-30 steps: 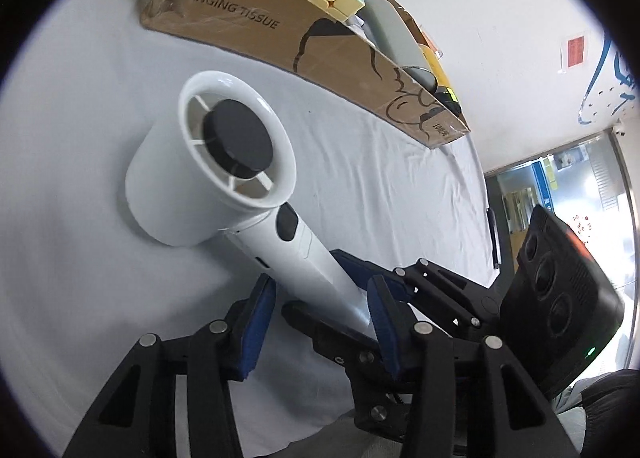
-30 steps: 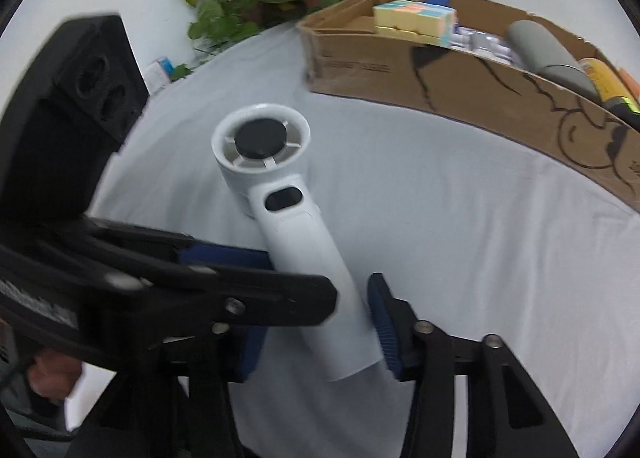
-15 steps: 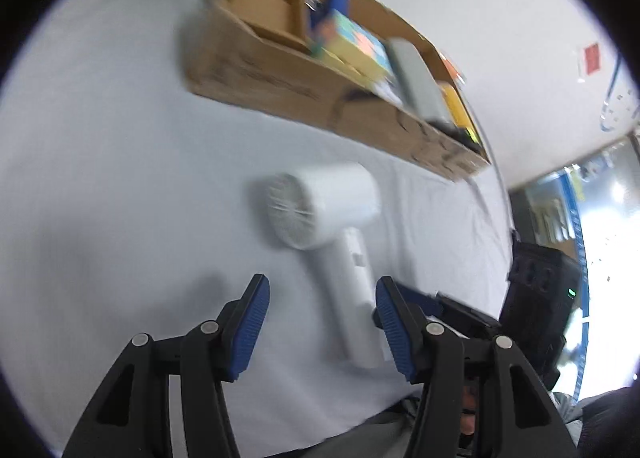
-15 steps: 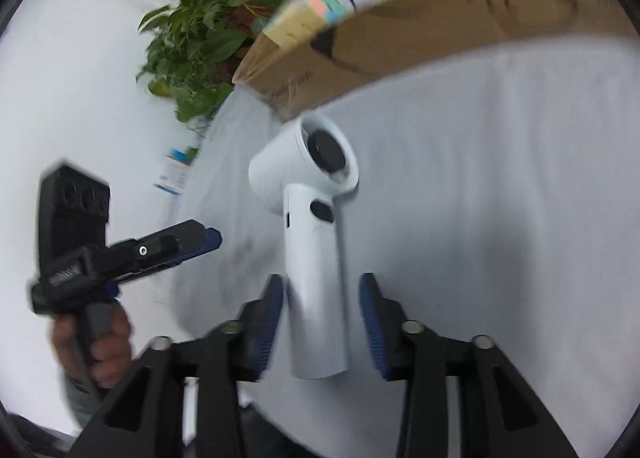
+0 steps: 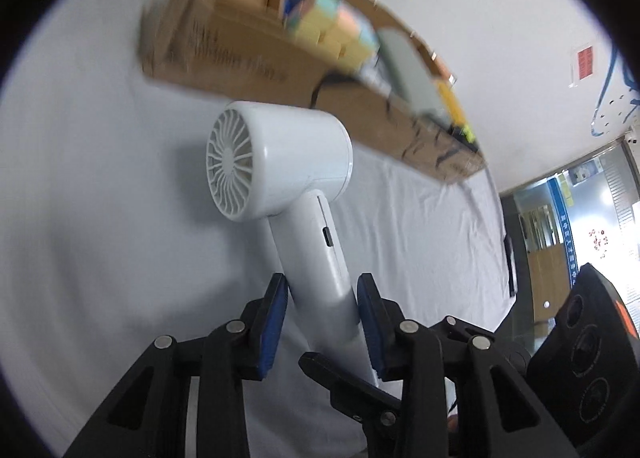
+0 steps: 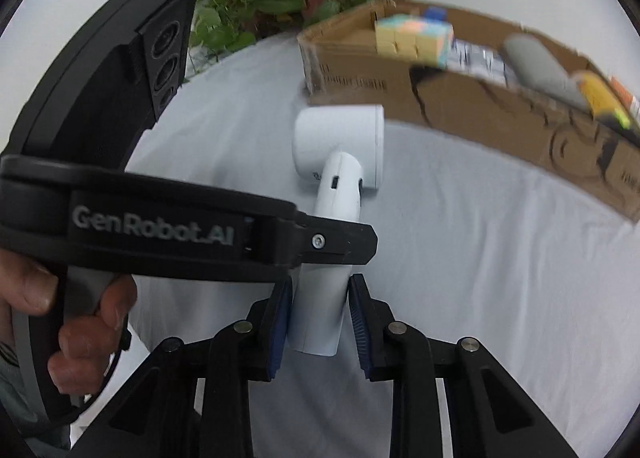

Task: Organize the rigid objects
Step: 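Lay the white fan in the divider compartment of the tray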

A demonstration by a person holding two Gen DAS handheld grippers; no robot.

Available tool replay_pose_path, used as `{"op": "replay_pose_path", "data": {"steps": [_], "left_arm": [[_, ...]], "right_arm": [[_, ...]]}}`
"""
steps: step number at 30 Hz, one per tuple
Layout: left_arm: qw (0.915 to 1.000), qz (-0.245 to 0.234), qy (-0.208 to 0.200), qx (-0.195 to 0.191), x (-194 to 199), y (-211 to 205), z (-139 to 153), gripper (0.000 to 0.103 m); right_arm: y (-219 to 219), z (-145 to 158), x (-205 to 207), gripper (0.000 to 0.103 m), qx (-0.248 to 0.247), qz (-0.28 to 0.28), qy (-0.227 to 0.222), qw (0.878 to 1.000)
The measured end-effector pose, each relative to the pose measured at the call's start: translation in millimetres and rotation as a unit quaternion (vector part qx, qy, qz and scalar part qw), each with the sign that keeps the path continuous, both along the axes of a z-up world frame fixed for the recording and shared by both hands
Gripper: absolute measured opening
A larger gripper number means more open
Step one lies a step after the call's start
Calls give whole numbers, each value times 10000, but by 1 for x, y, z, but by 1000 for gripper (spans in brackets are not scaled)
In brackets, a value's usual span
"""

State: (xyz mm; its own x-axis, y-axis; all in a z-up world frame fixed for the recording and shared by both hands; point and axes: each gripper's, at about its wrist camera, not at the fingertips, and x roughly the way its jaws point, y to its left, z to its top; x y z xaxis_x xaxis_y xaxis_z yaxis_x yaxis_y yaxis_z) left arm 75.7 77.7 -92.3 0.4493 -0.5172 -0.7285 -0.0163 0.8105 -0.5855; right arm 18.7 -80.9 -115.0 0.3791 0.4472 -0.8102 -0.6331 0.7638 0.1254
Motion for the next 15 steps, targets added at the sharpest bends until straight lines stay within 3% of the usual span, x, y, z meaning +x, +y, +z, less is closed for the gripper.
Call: {"op": "replay_pose_path", "data": {"steps": [4,6,9,12,15], "left_arm": [[9946,8,-862,582,34,16,68,35],[9901,-61,-1123,844,60,27,94,34],[9885,-207,-1209,879,117,57,119,35],[9894,-361,-1074,908,170,72,119,34],[9938,-458,-722,709,218,86,96,34]], "right_arm": [[17,41,9,27,244,-54,-600,9979],[29,71,29,28,473,-119,-853,9952],[60,105,80,28,913,-275,-846,9918],[84,127,134,28,1028,-525,-652,9912],[114,128,190,28,918,-809,-328,9919]]}}
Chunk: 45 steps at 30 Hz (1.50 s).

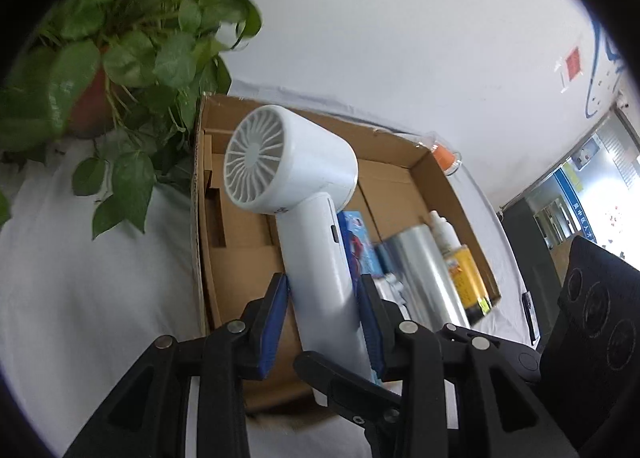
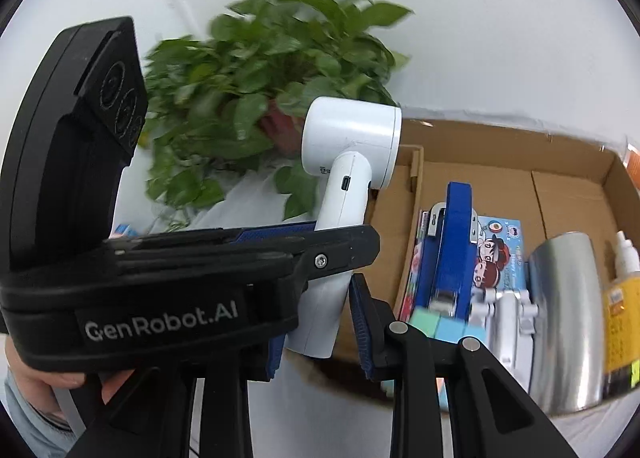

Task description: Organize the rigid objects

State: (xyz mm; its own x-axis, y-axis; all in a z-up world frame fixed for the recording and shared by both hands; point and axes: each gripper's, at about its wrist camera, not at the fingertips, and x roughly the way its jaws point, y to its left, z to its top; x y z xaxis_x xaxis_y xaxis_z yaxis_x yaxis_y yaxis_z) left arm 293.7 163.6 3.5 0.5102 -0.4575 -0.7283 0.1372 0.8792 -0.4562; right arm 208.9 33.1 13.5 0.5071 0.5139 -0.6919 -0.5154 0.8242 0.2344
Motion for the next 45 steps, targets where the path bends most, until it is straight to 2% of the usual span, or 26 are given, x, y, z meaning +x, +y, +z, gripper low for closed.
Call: {"op": "replay_pose_path", "data": {"steps": [3,5,6,7,9,11,12,14,15,16,17,18,19,20,21,23,24,26,32,38,41,45], "left_arm": [[9990,-83,367,-233,25,4,-28,34],[9971,-40,660,-386,32,9,-49,35],[9965,44,750,-367,32,11,-58,34],[9963,67,776,-373,30,13,-63,27],[9959,12,780,-462,25,14,-62,26],[9969,118,716,-307,16,16,-55,27],[9981,173,573,-167,8,17,-47,27],[9993,297,49,233,-20,12,-22,32],[9981,370,-190,446,-33,11,-11,35],[9944,527,-497,772,-52,7,1,48],[9879,735,-814,1094,-73,0,13,73],[9791,981,-1147,1367,-92,-4,21,86],[9641,1323,-1612,1645,-120,-15,29,100],[9519,1507,-1955,1817,-140,-23,32,102],[9410,1566,-2248,1987,-158,-37,31,102],[9299,1563,-2396,2312,-179,-68,24,102],[9272,1633,-2362,2405,-185,-81,18,102],[9278,1691,-2288,2413,-191,-105,5,102],[9421,1649,-2097,2033,-198,-147,-1,102],[9419,1756,-2054,1996,-195,-158,9,102],[9396,1844,-2070,2005,-196,-160,11,102],[9408,1839,-2010,2018,-197,-162,10,102]], "right_arm": [[31,-14,43,29,-84,-285,486,9984],[37,-29,62,29,-239,-405,733,9962],[38,-36,68,29,-319,-506,847,9946],[39,-40,71,29,-372,-527,892,9939],[40,-48,72,30,-499,-453,984,9929],[45,-48,66,30,-622,-375,843,9938],[46,-46,61,34,-663,-324,765,9943],[39,-39,48,49,-599,-337,600,9958],[34,-32,42,64,-506,-341,491,9969],[24,-24,29,81,-387,-312,312,9983],[13,-16,12,90,-275,-258,70,9993],[3,-8,-3,102,-226,-228,-227,9992],[-13,-3,-23,102,-232,-231,-606,9976],[-31,-2,-44,102,-321,-302,-1050,9935],[-42,-3,-57,103,-427,-370,-1309,9898],[-71,-13,-79,103,-936,-751,-1793,9764],[-88,-19,-85,103,-1106,-972,-1830,9720],[-111,-28,-88,103,-1109,-1124,-1699,9727],[-161,-38,-84,102,-1163,-1544,-1463,9702],[-195,-32,-88,102,-1117,-1704,-1490,9676],[-201,-26,-93,102,-1144,-1745,-1559,9655],[-207,-21,-99,102,-1112,-1806,-1572,9645]]}}
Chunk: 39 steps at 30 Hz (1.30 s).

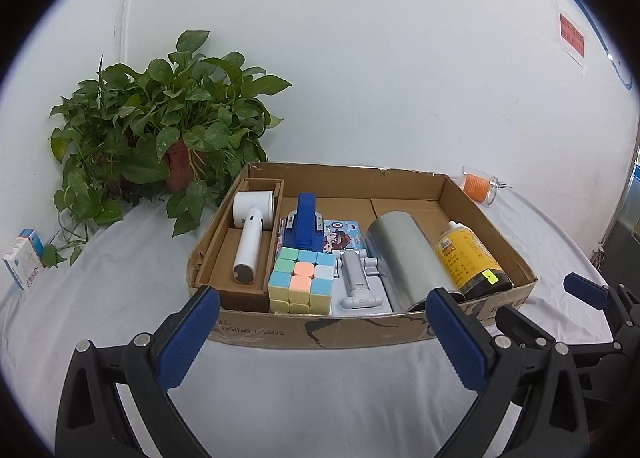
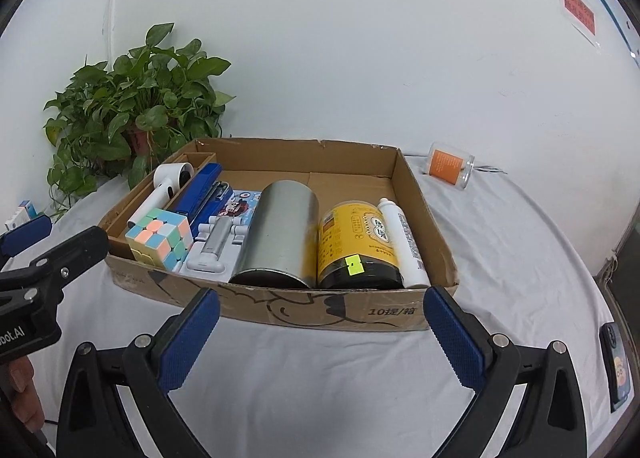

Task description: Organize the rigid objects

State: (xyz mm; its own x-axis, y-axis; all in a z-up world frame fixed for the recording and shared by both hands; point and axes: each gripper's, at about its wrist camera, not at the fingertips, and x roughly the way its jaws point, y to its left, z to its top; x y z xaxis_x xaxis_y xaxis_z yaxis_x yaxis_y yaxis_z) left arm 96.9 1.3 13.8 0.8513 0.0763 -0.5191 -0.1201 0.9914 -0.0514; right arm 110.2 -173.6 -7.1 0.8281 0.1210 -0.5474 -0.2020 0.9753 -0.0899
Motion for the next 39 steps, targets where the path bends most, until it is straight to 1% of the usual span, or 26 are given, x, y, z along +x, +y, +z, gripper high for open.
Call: {"op": "replay_pose_path", "data": {"steps": [9,12,15,19,27,34,39], "left_arm": [[9999,112,71,-7,-3,0,-4,102],[9998,120,179,-46,-2,0,-7,102],[9996,206,205,45,-2,-1,-9,102],[9996,188,174,119,-3,-3,-9,102],[9994,205,259,61,-3,-2,-10,102],[9994,213,222,125,-4,-4,-10,102],[9990,252,329,166,-5,-5,-12,102]], "right_arm": [[-4,1,-10,102,-52,-80,-76,9999],[-6,2,-9,102,-79,-73,-103,9999],[-6,3,-10,102,-100,-56,-112,9999],[-6,2,-9,102,-139,-59,-108,9998],[-7,1,-6,102,-182,-65,-99,9998],[-9,0,-4,102,-171,-81,-91,9998],[-11,-1,-4,102,-165,-93,-88,9998]]}}
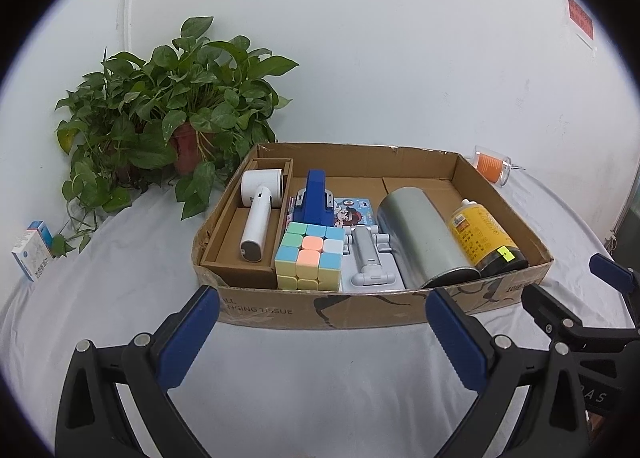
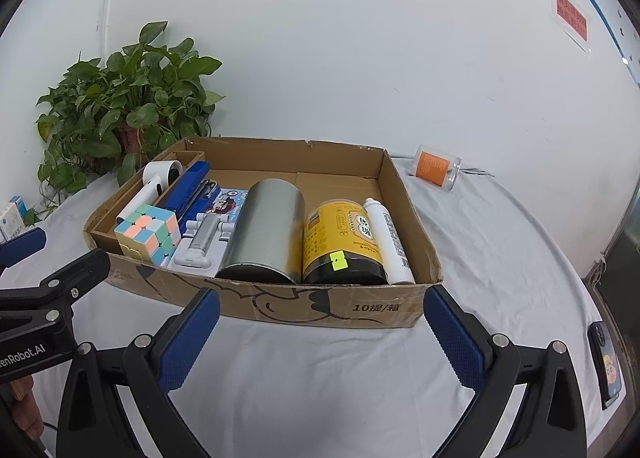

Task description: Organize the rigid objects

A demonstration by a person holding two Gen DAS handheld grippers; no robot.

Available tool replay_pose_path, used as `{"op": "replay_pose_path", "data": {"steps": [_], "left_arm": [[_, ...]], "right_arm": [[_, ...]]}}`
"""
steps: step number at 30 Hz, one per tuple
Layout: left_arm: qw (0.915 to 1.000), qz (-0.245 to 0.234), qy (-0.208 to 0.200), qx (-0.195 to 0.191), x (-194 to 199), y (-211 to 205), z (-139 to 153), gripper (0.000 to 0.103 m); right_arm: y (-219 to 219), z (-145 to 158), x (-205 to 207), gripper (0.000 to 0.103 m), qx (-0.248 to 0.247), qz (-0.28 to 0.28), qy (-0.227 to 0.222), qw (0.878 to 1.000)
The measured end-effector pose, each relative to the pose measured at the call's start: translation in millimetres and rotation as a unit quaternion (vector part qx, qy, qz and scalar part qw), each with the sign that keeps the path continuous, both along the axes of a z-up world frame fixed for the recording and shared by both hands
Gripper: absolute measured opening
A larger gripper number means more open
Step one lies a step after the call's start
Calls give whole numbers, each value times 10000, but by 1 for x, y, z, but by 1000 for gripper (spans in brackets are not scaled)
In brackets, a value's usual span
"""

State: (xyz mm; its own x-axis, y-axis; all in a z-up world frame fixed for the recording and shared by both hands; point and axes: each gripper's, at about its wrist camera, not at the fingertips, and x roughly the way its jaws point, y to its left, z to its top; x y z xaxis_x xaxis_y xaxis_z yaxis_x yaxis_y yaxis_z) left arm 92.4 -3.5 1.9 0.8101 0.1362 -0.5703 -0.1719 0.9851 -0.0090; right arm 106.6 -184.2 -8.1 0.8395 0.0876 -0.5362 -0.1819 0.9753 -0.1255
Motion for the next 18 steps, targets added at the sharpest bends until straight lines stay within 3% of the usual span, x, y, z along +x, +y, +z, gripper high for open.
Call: {"op": "replay_pose_path", "data": {"steps": [10,16,18], "left_arm": [[9998,72,3,-199,2,6,-3,102],[9994,269,-114,180,1,1,-6,102],[9997,203,-101,123,2,2,-6,102]], "right_arm": [[2,-3,-2,102,12,-18,45,10000],[7,-4,-2,102,-28,26,37,10000],[8,-4,-3,102,-18,25,36,10000]]}}
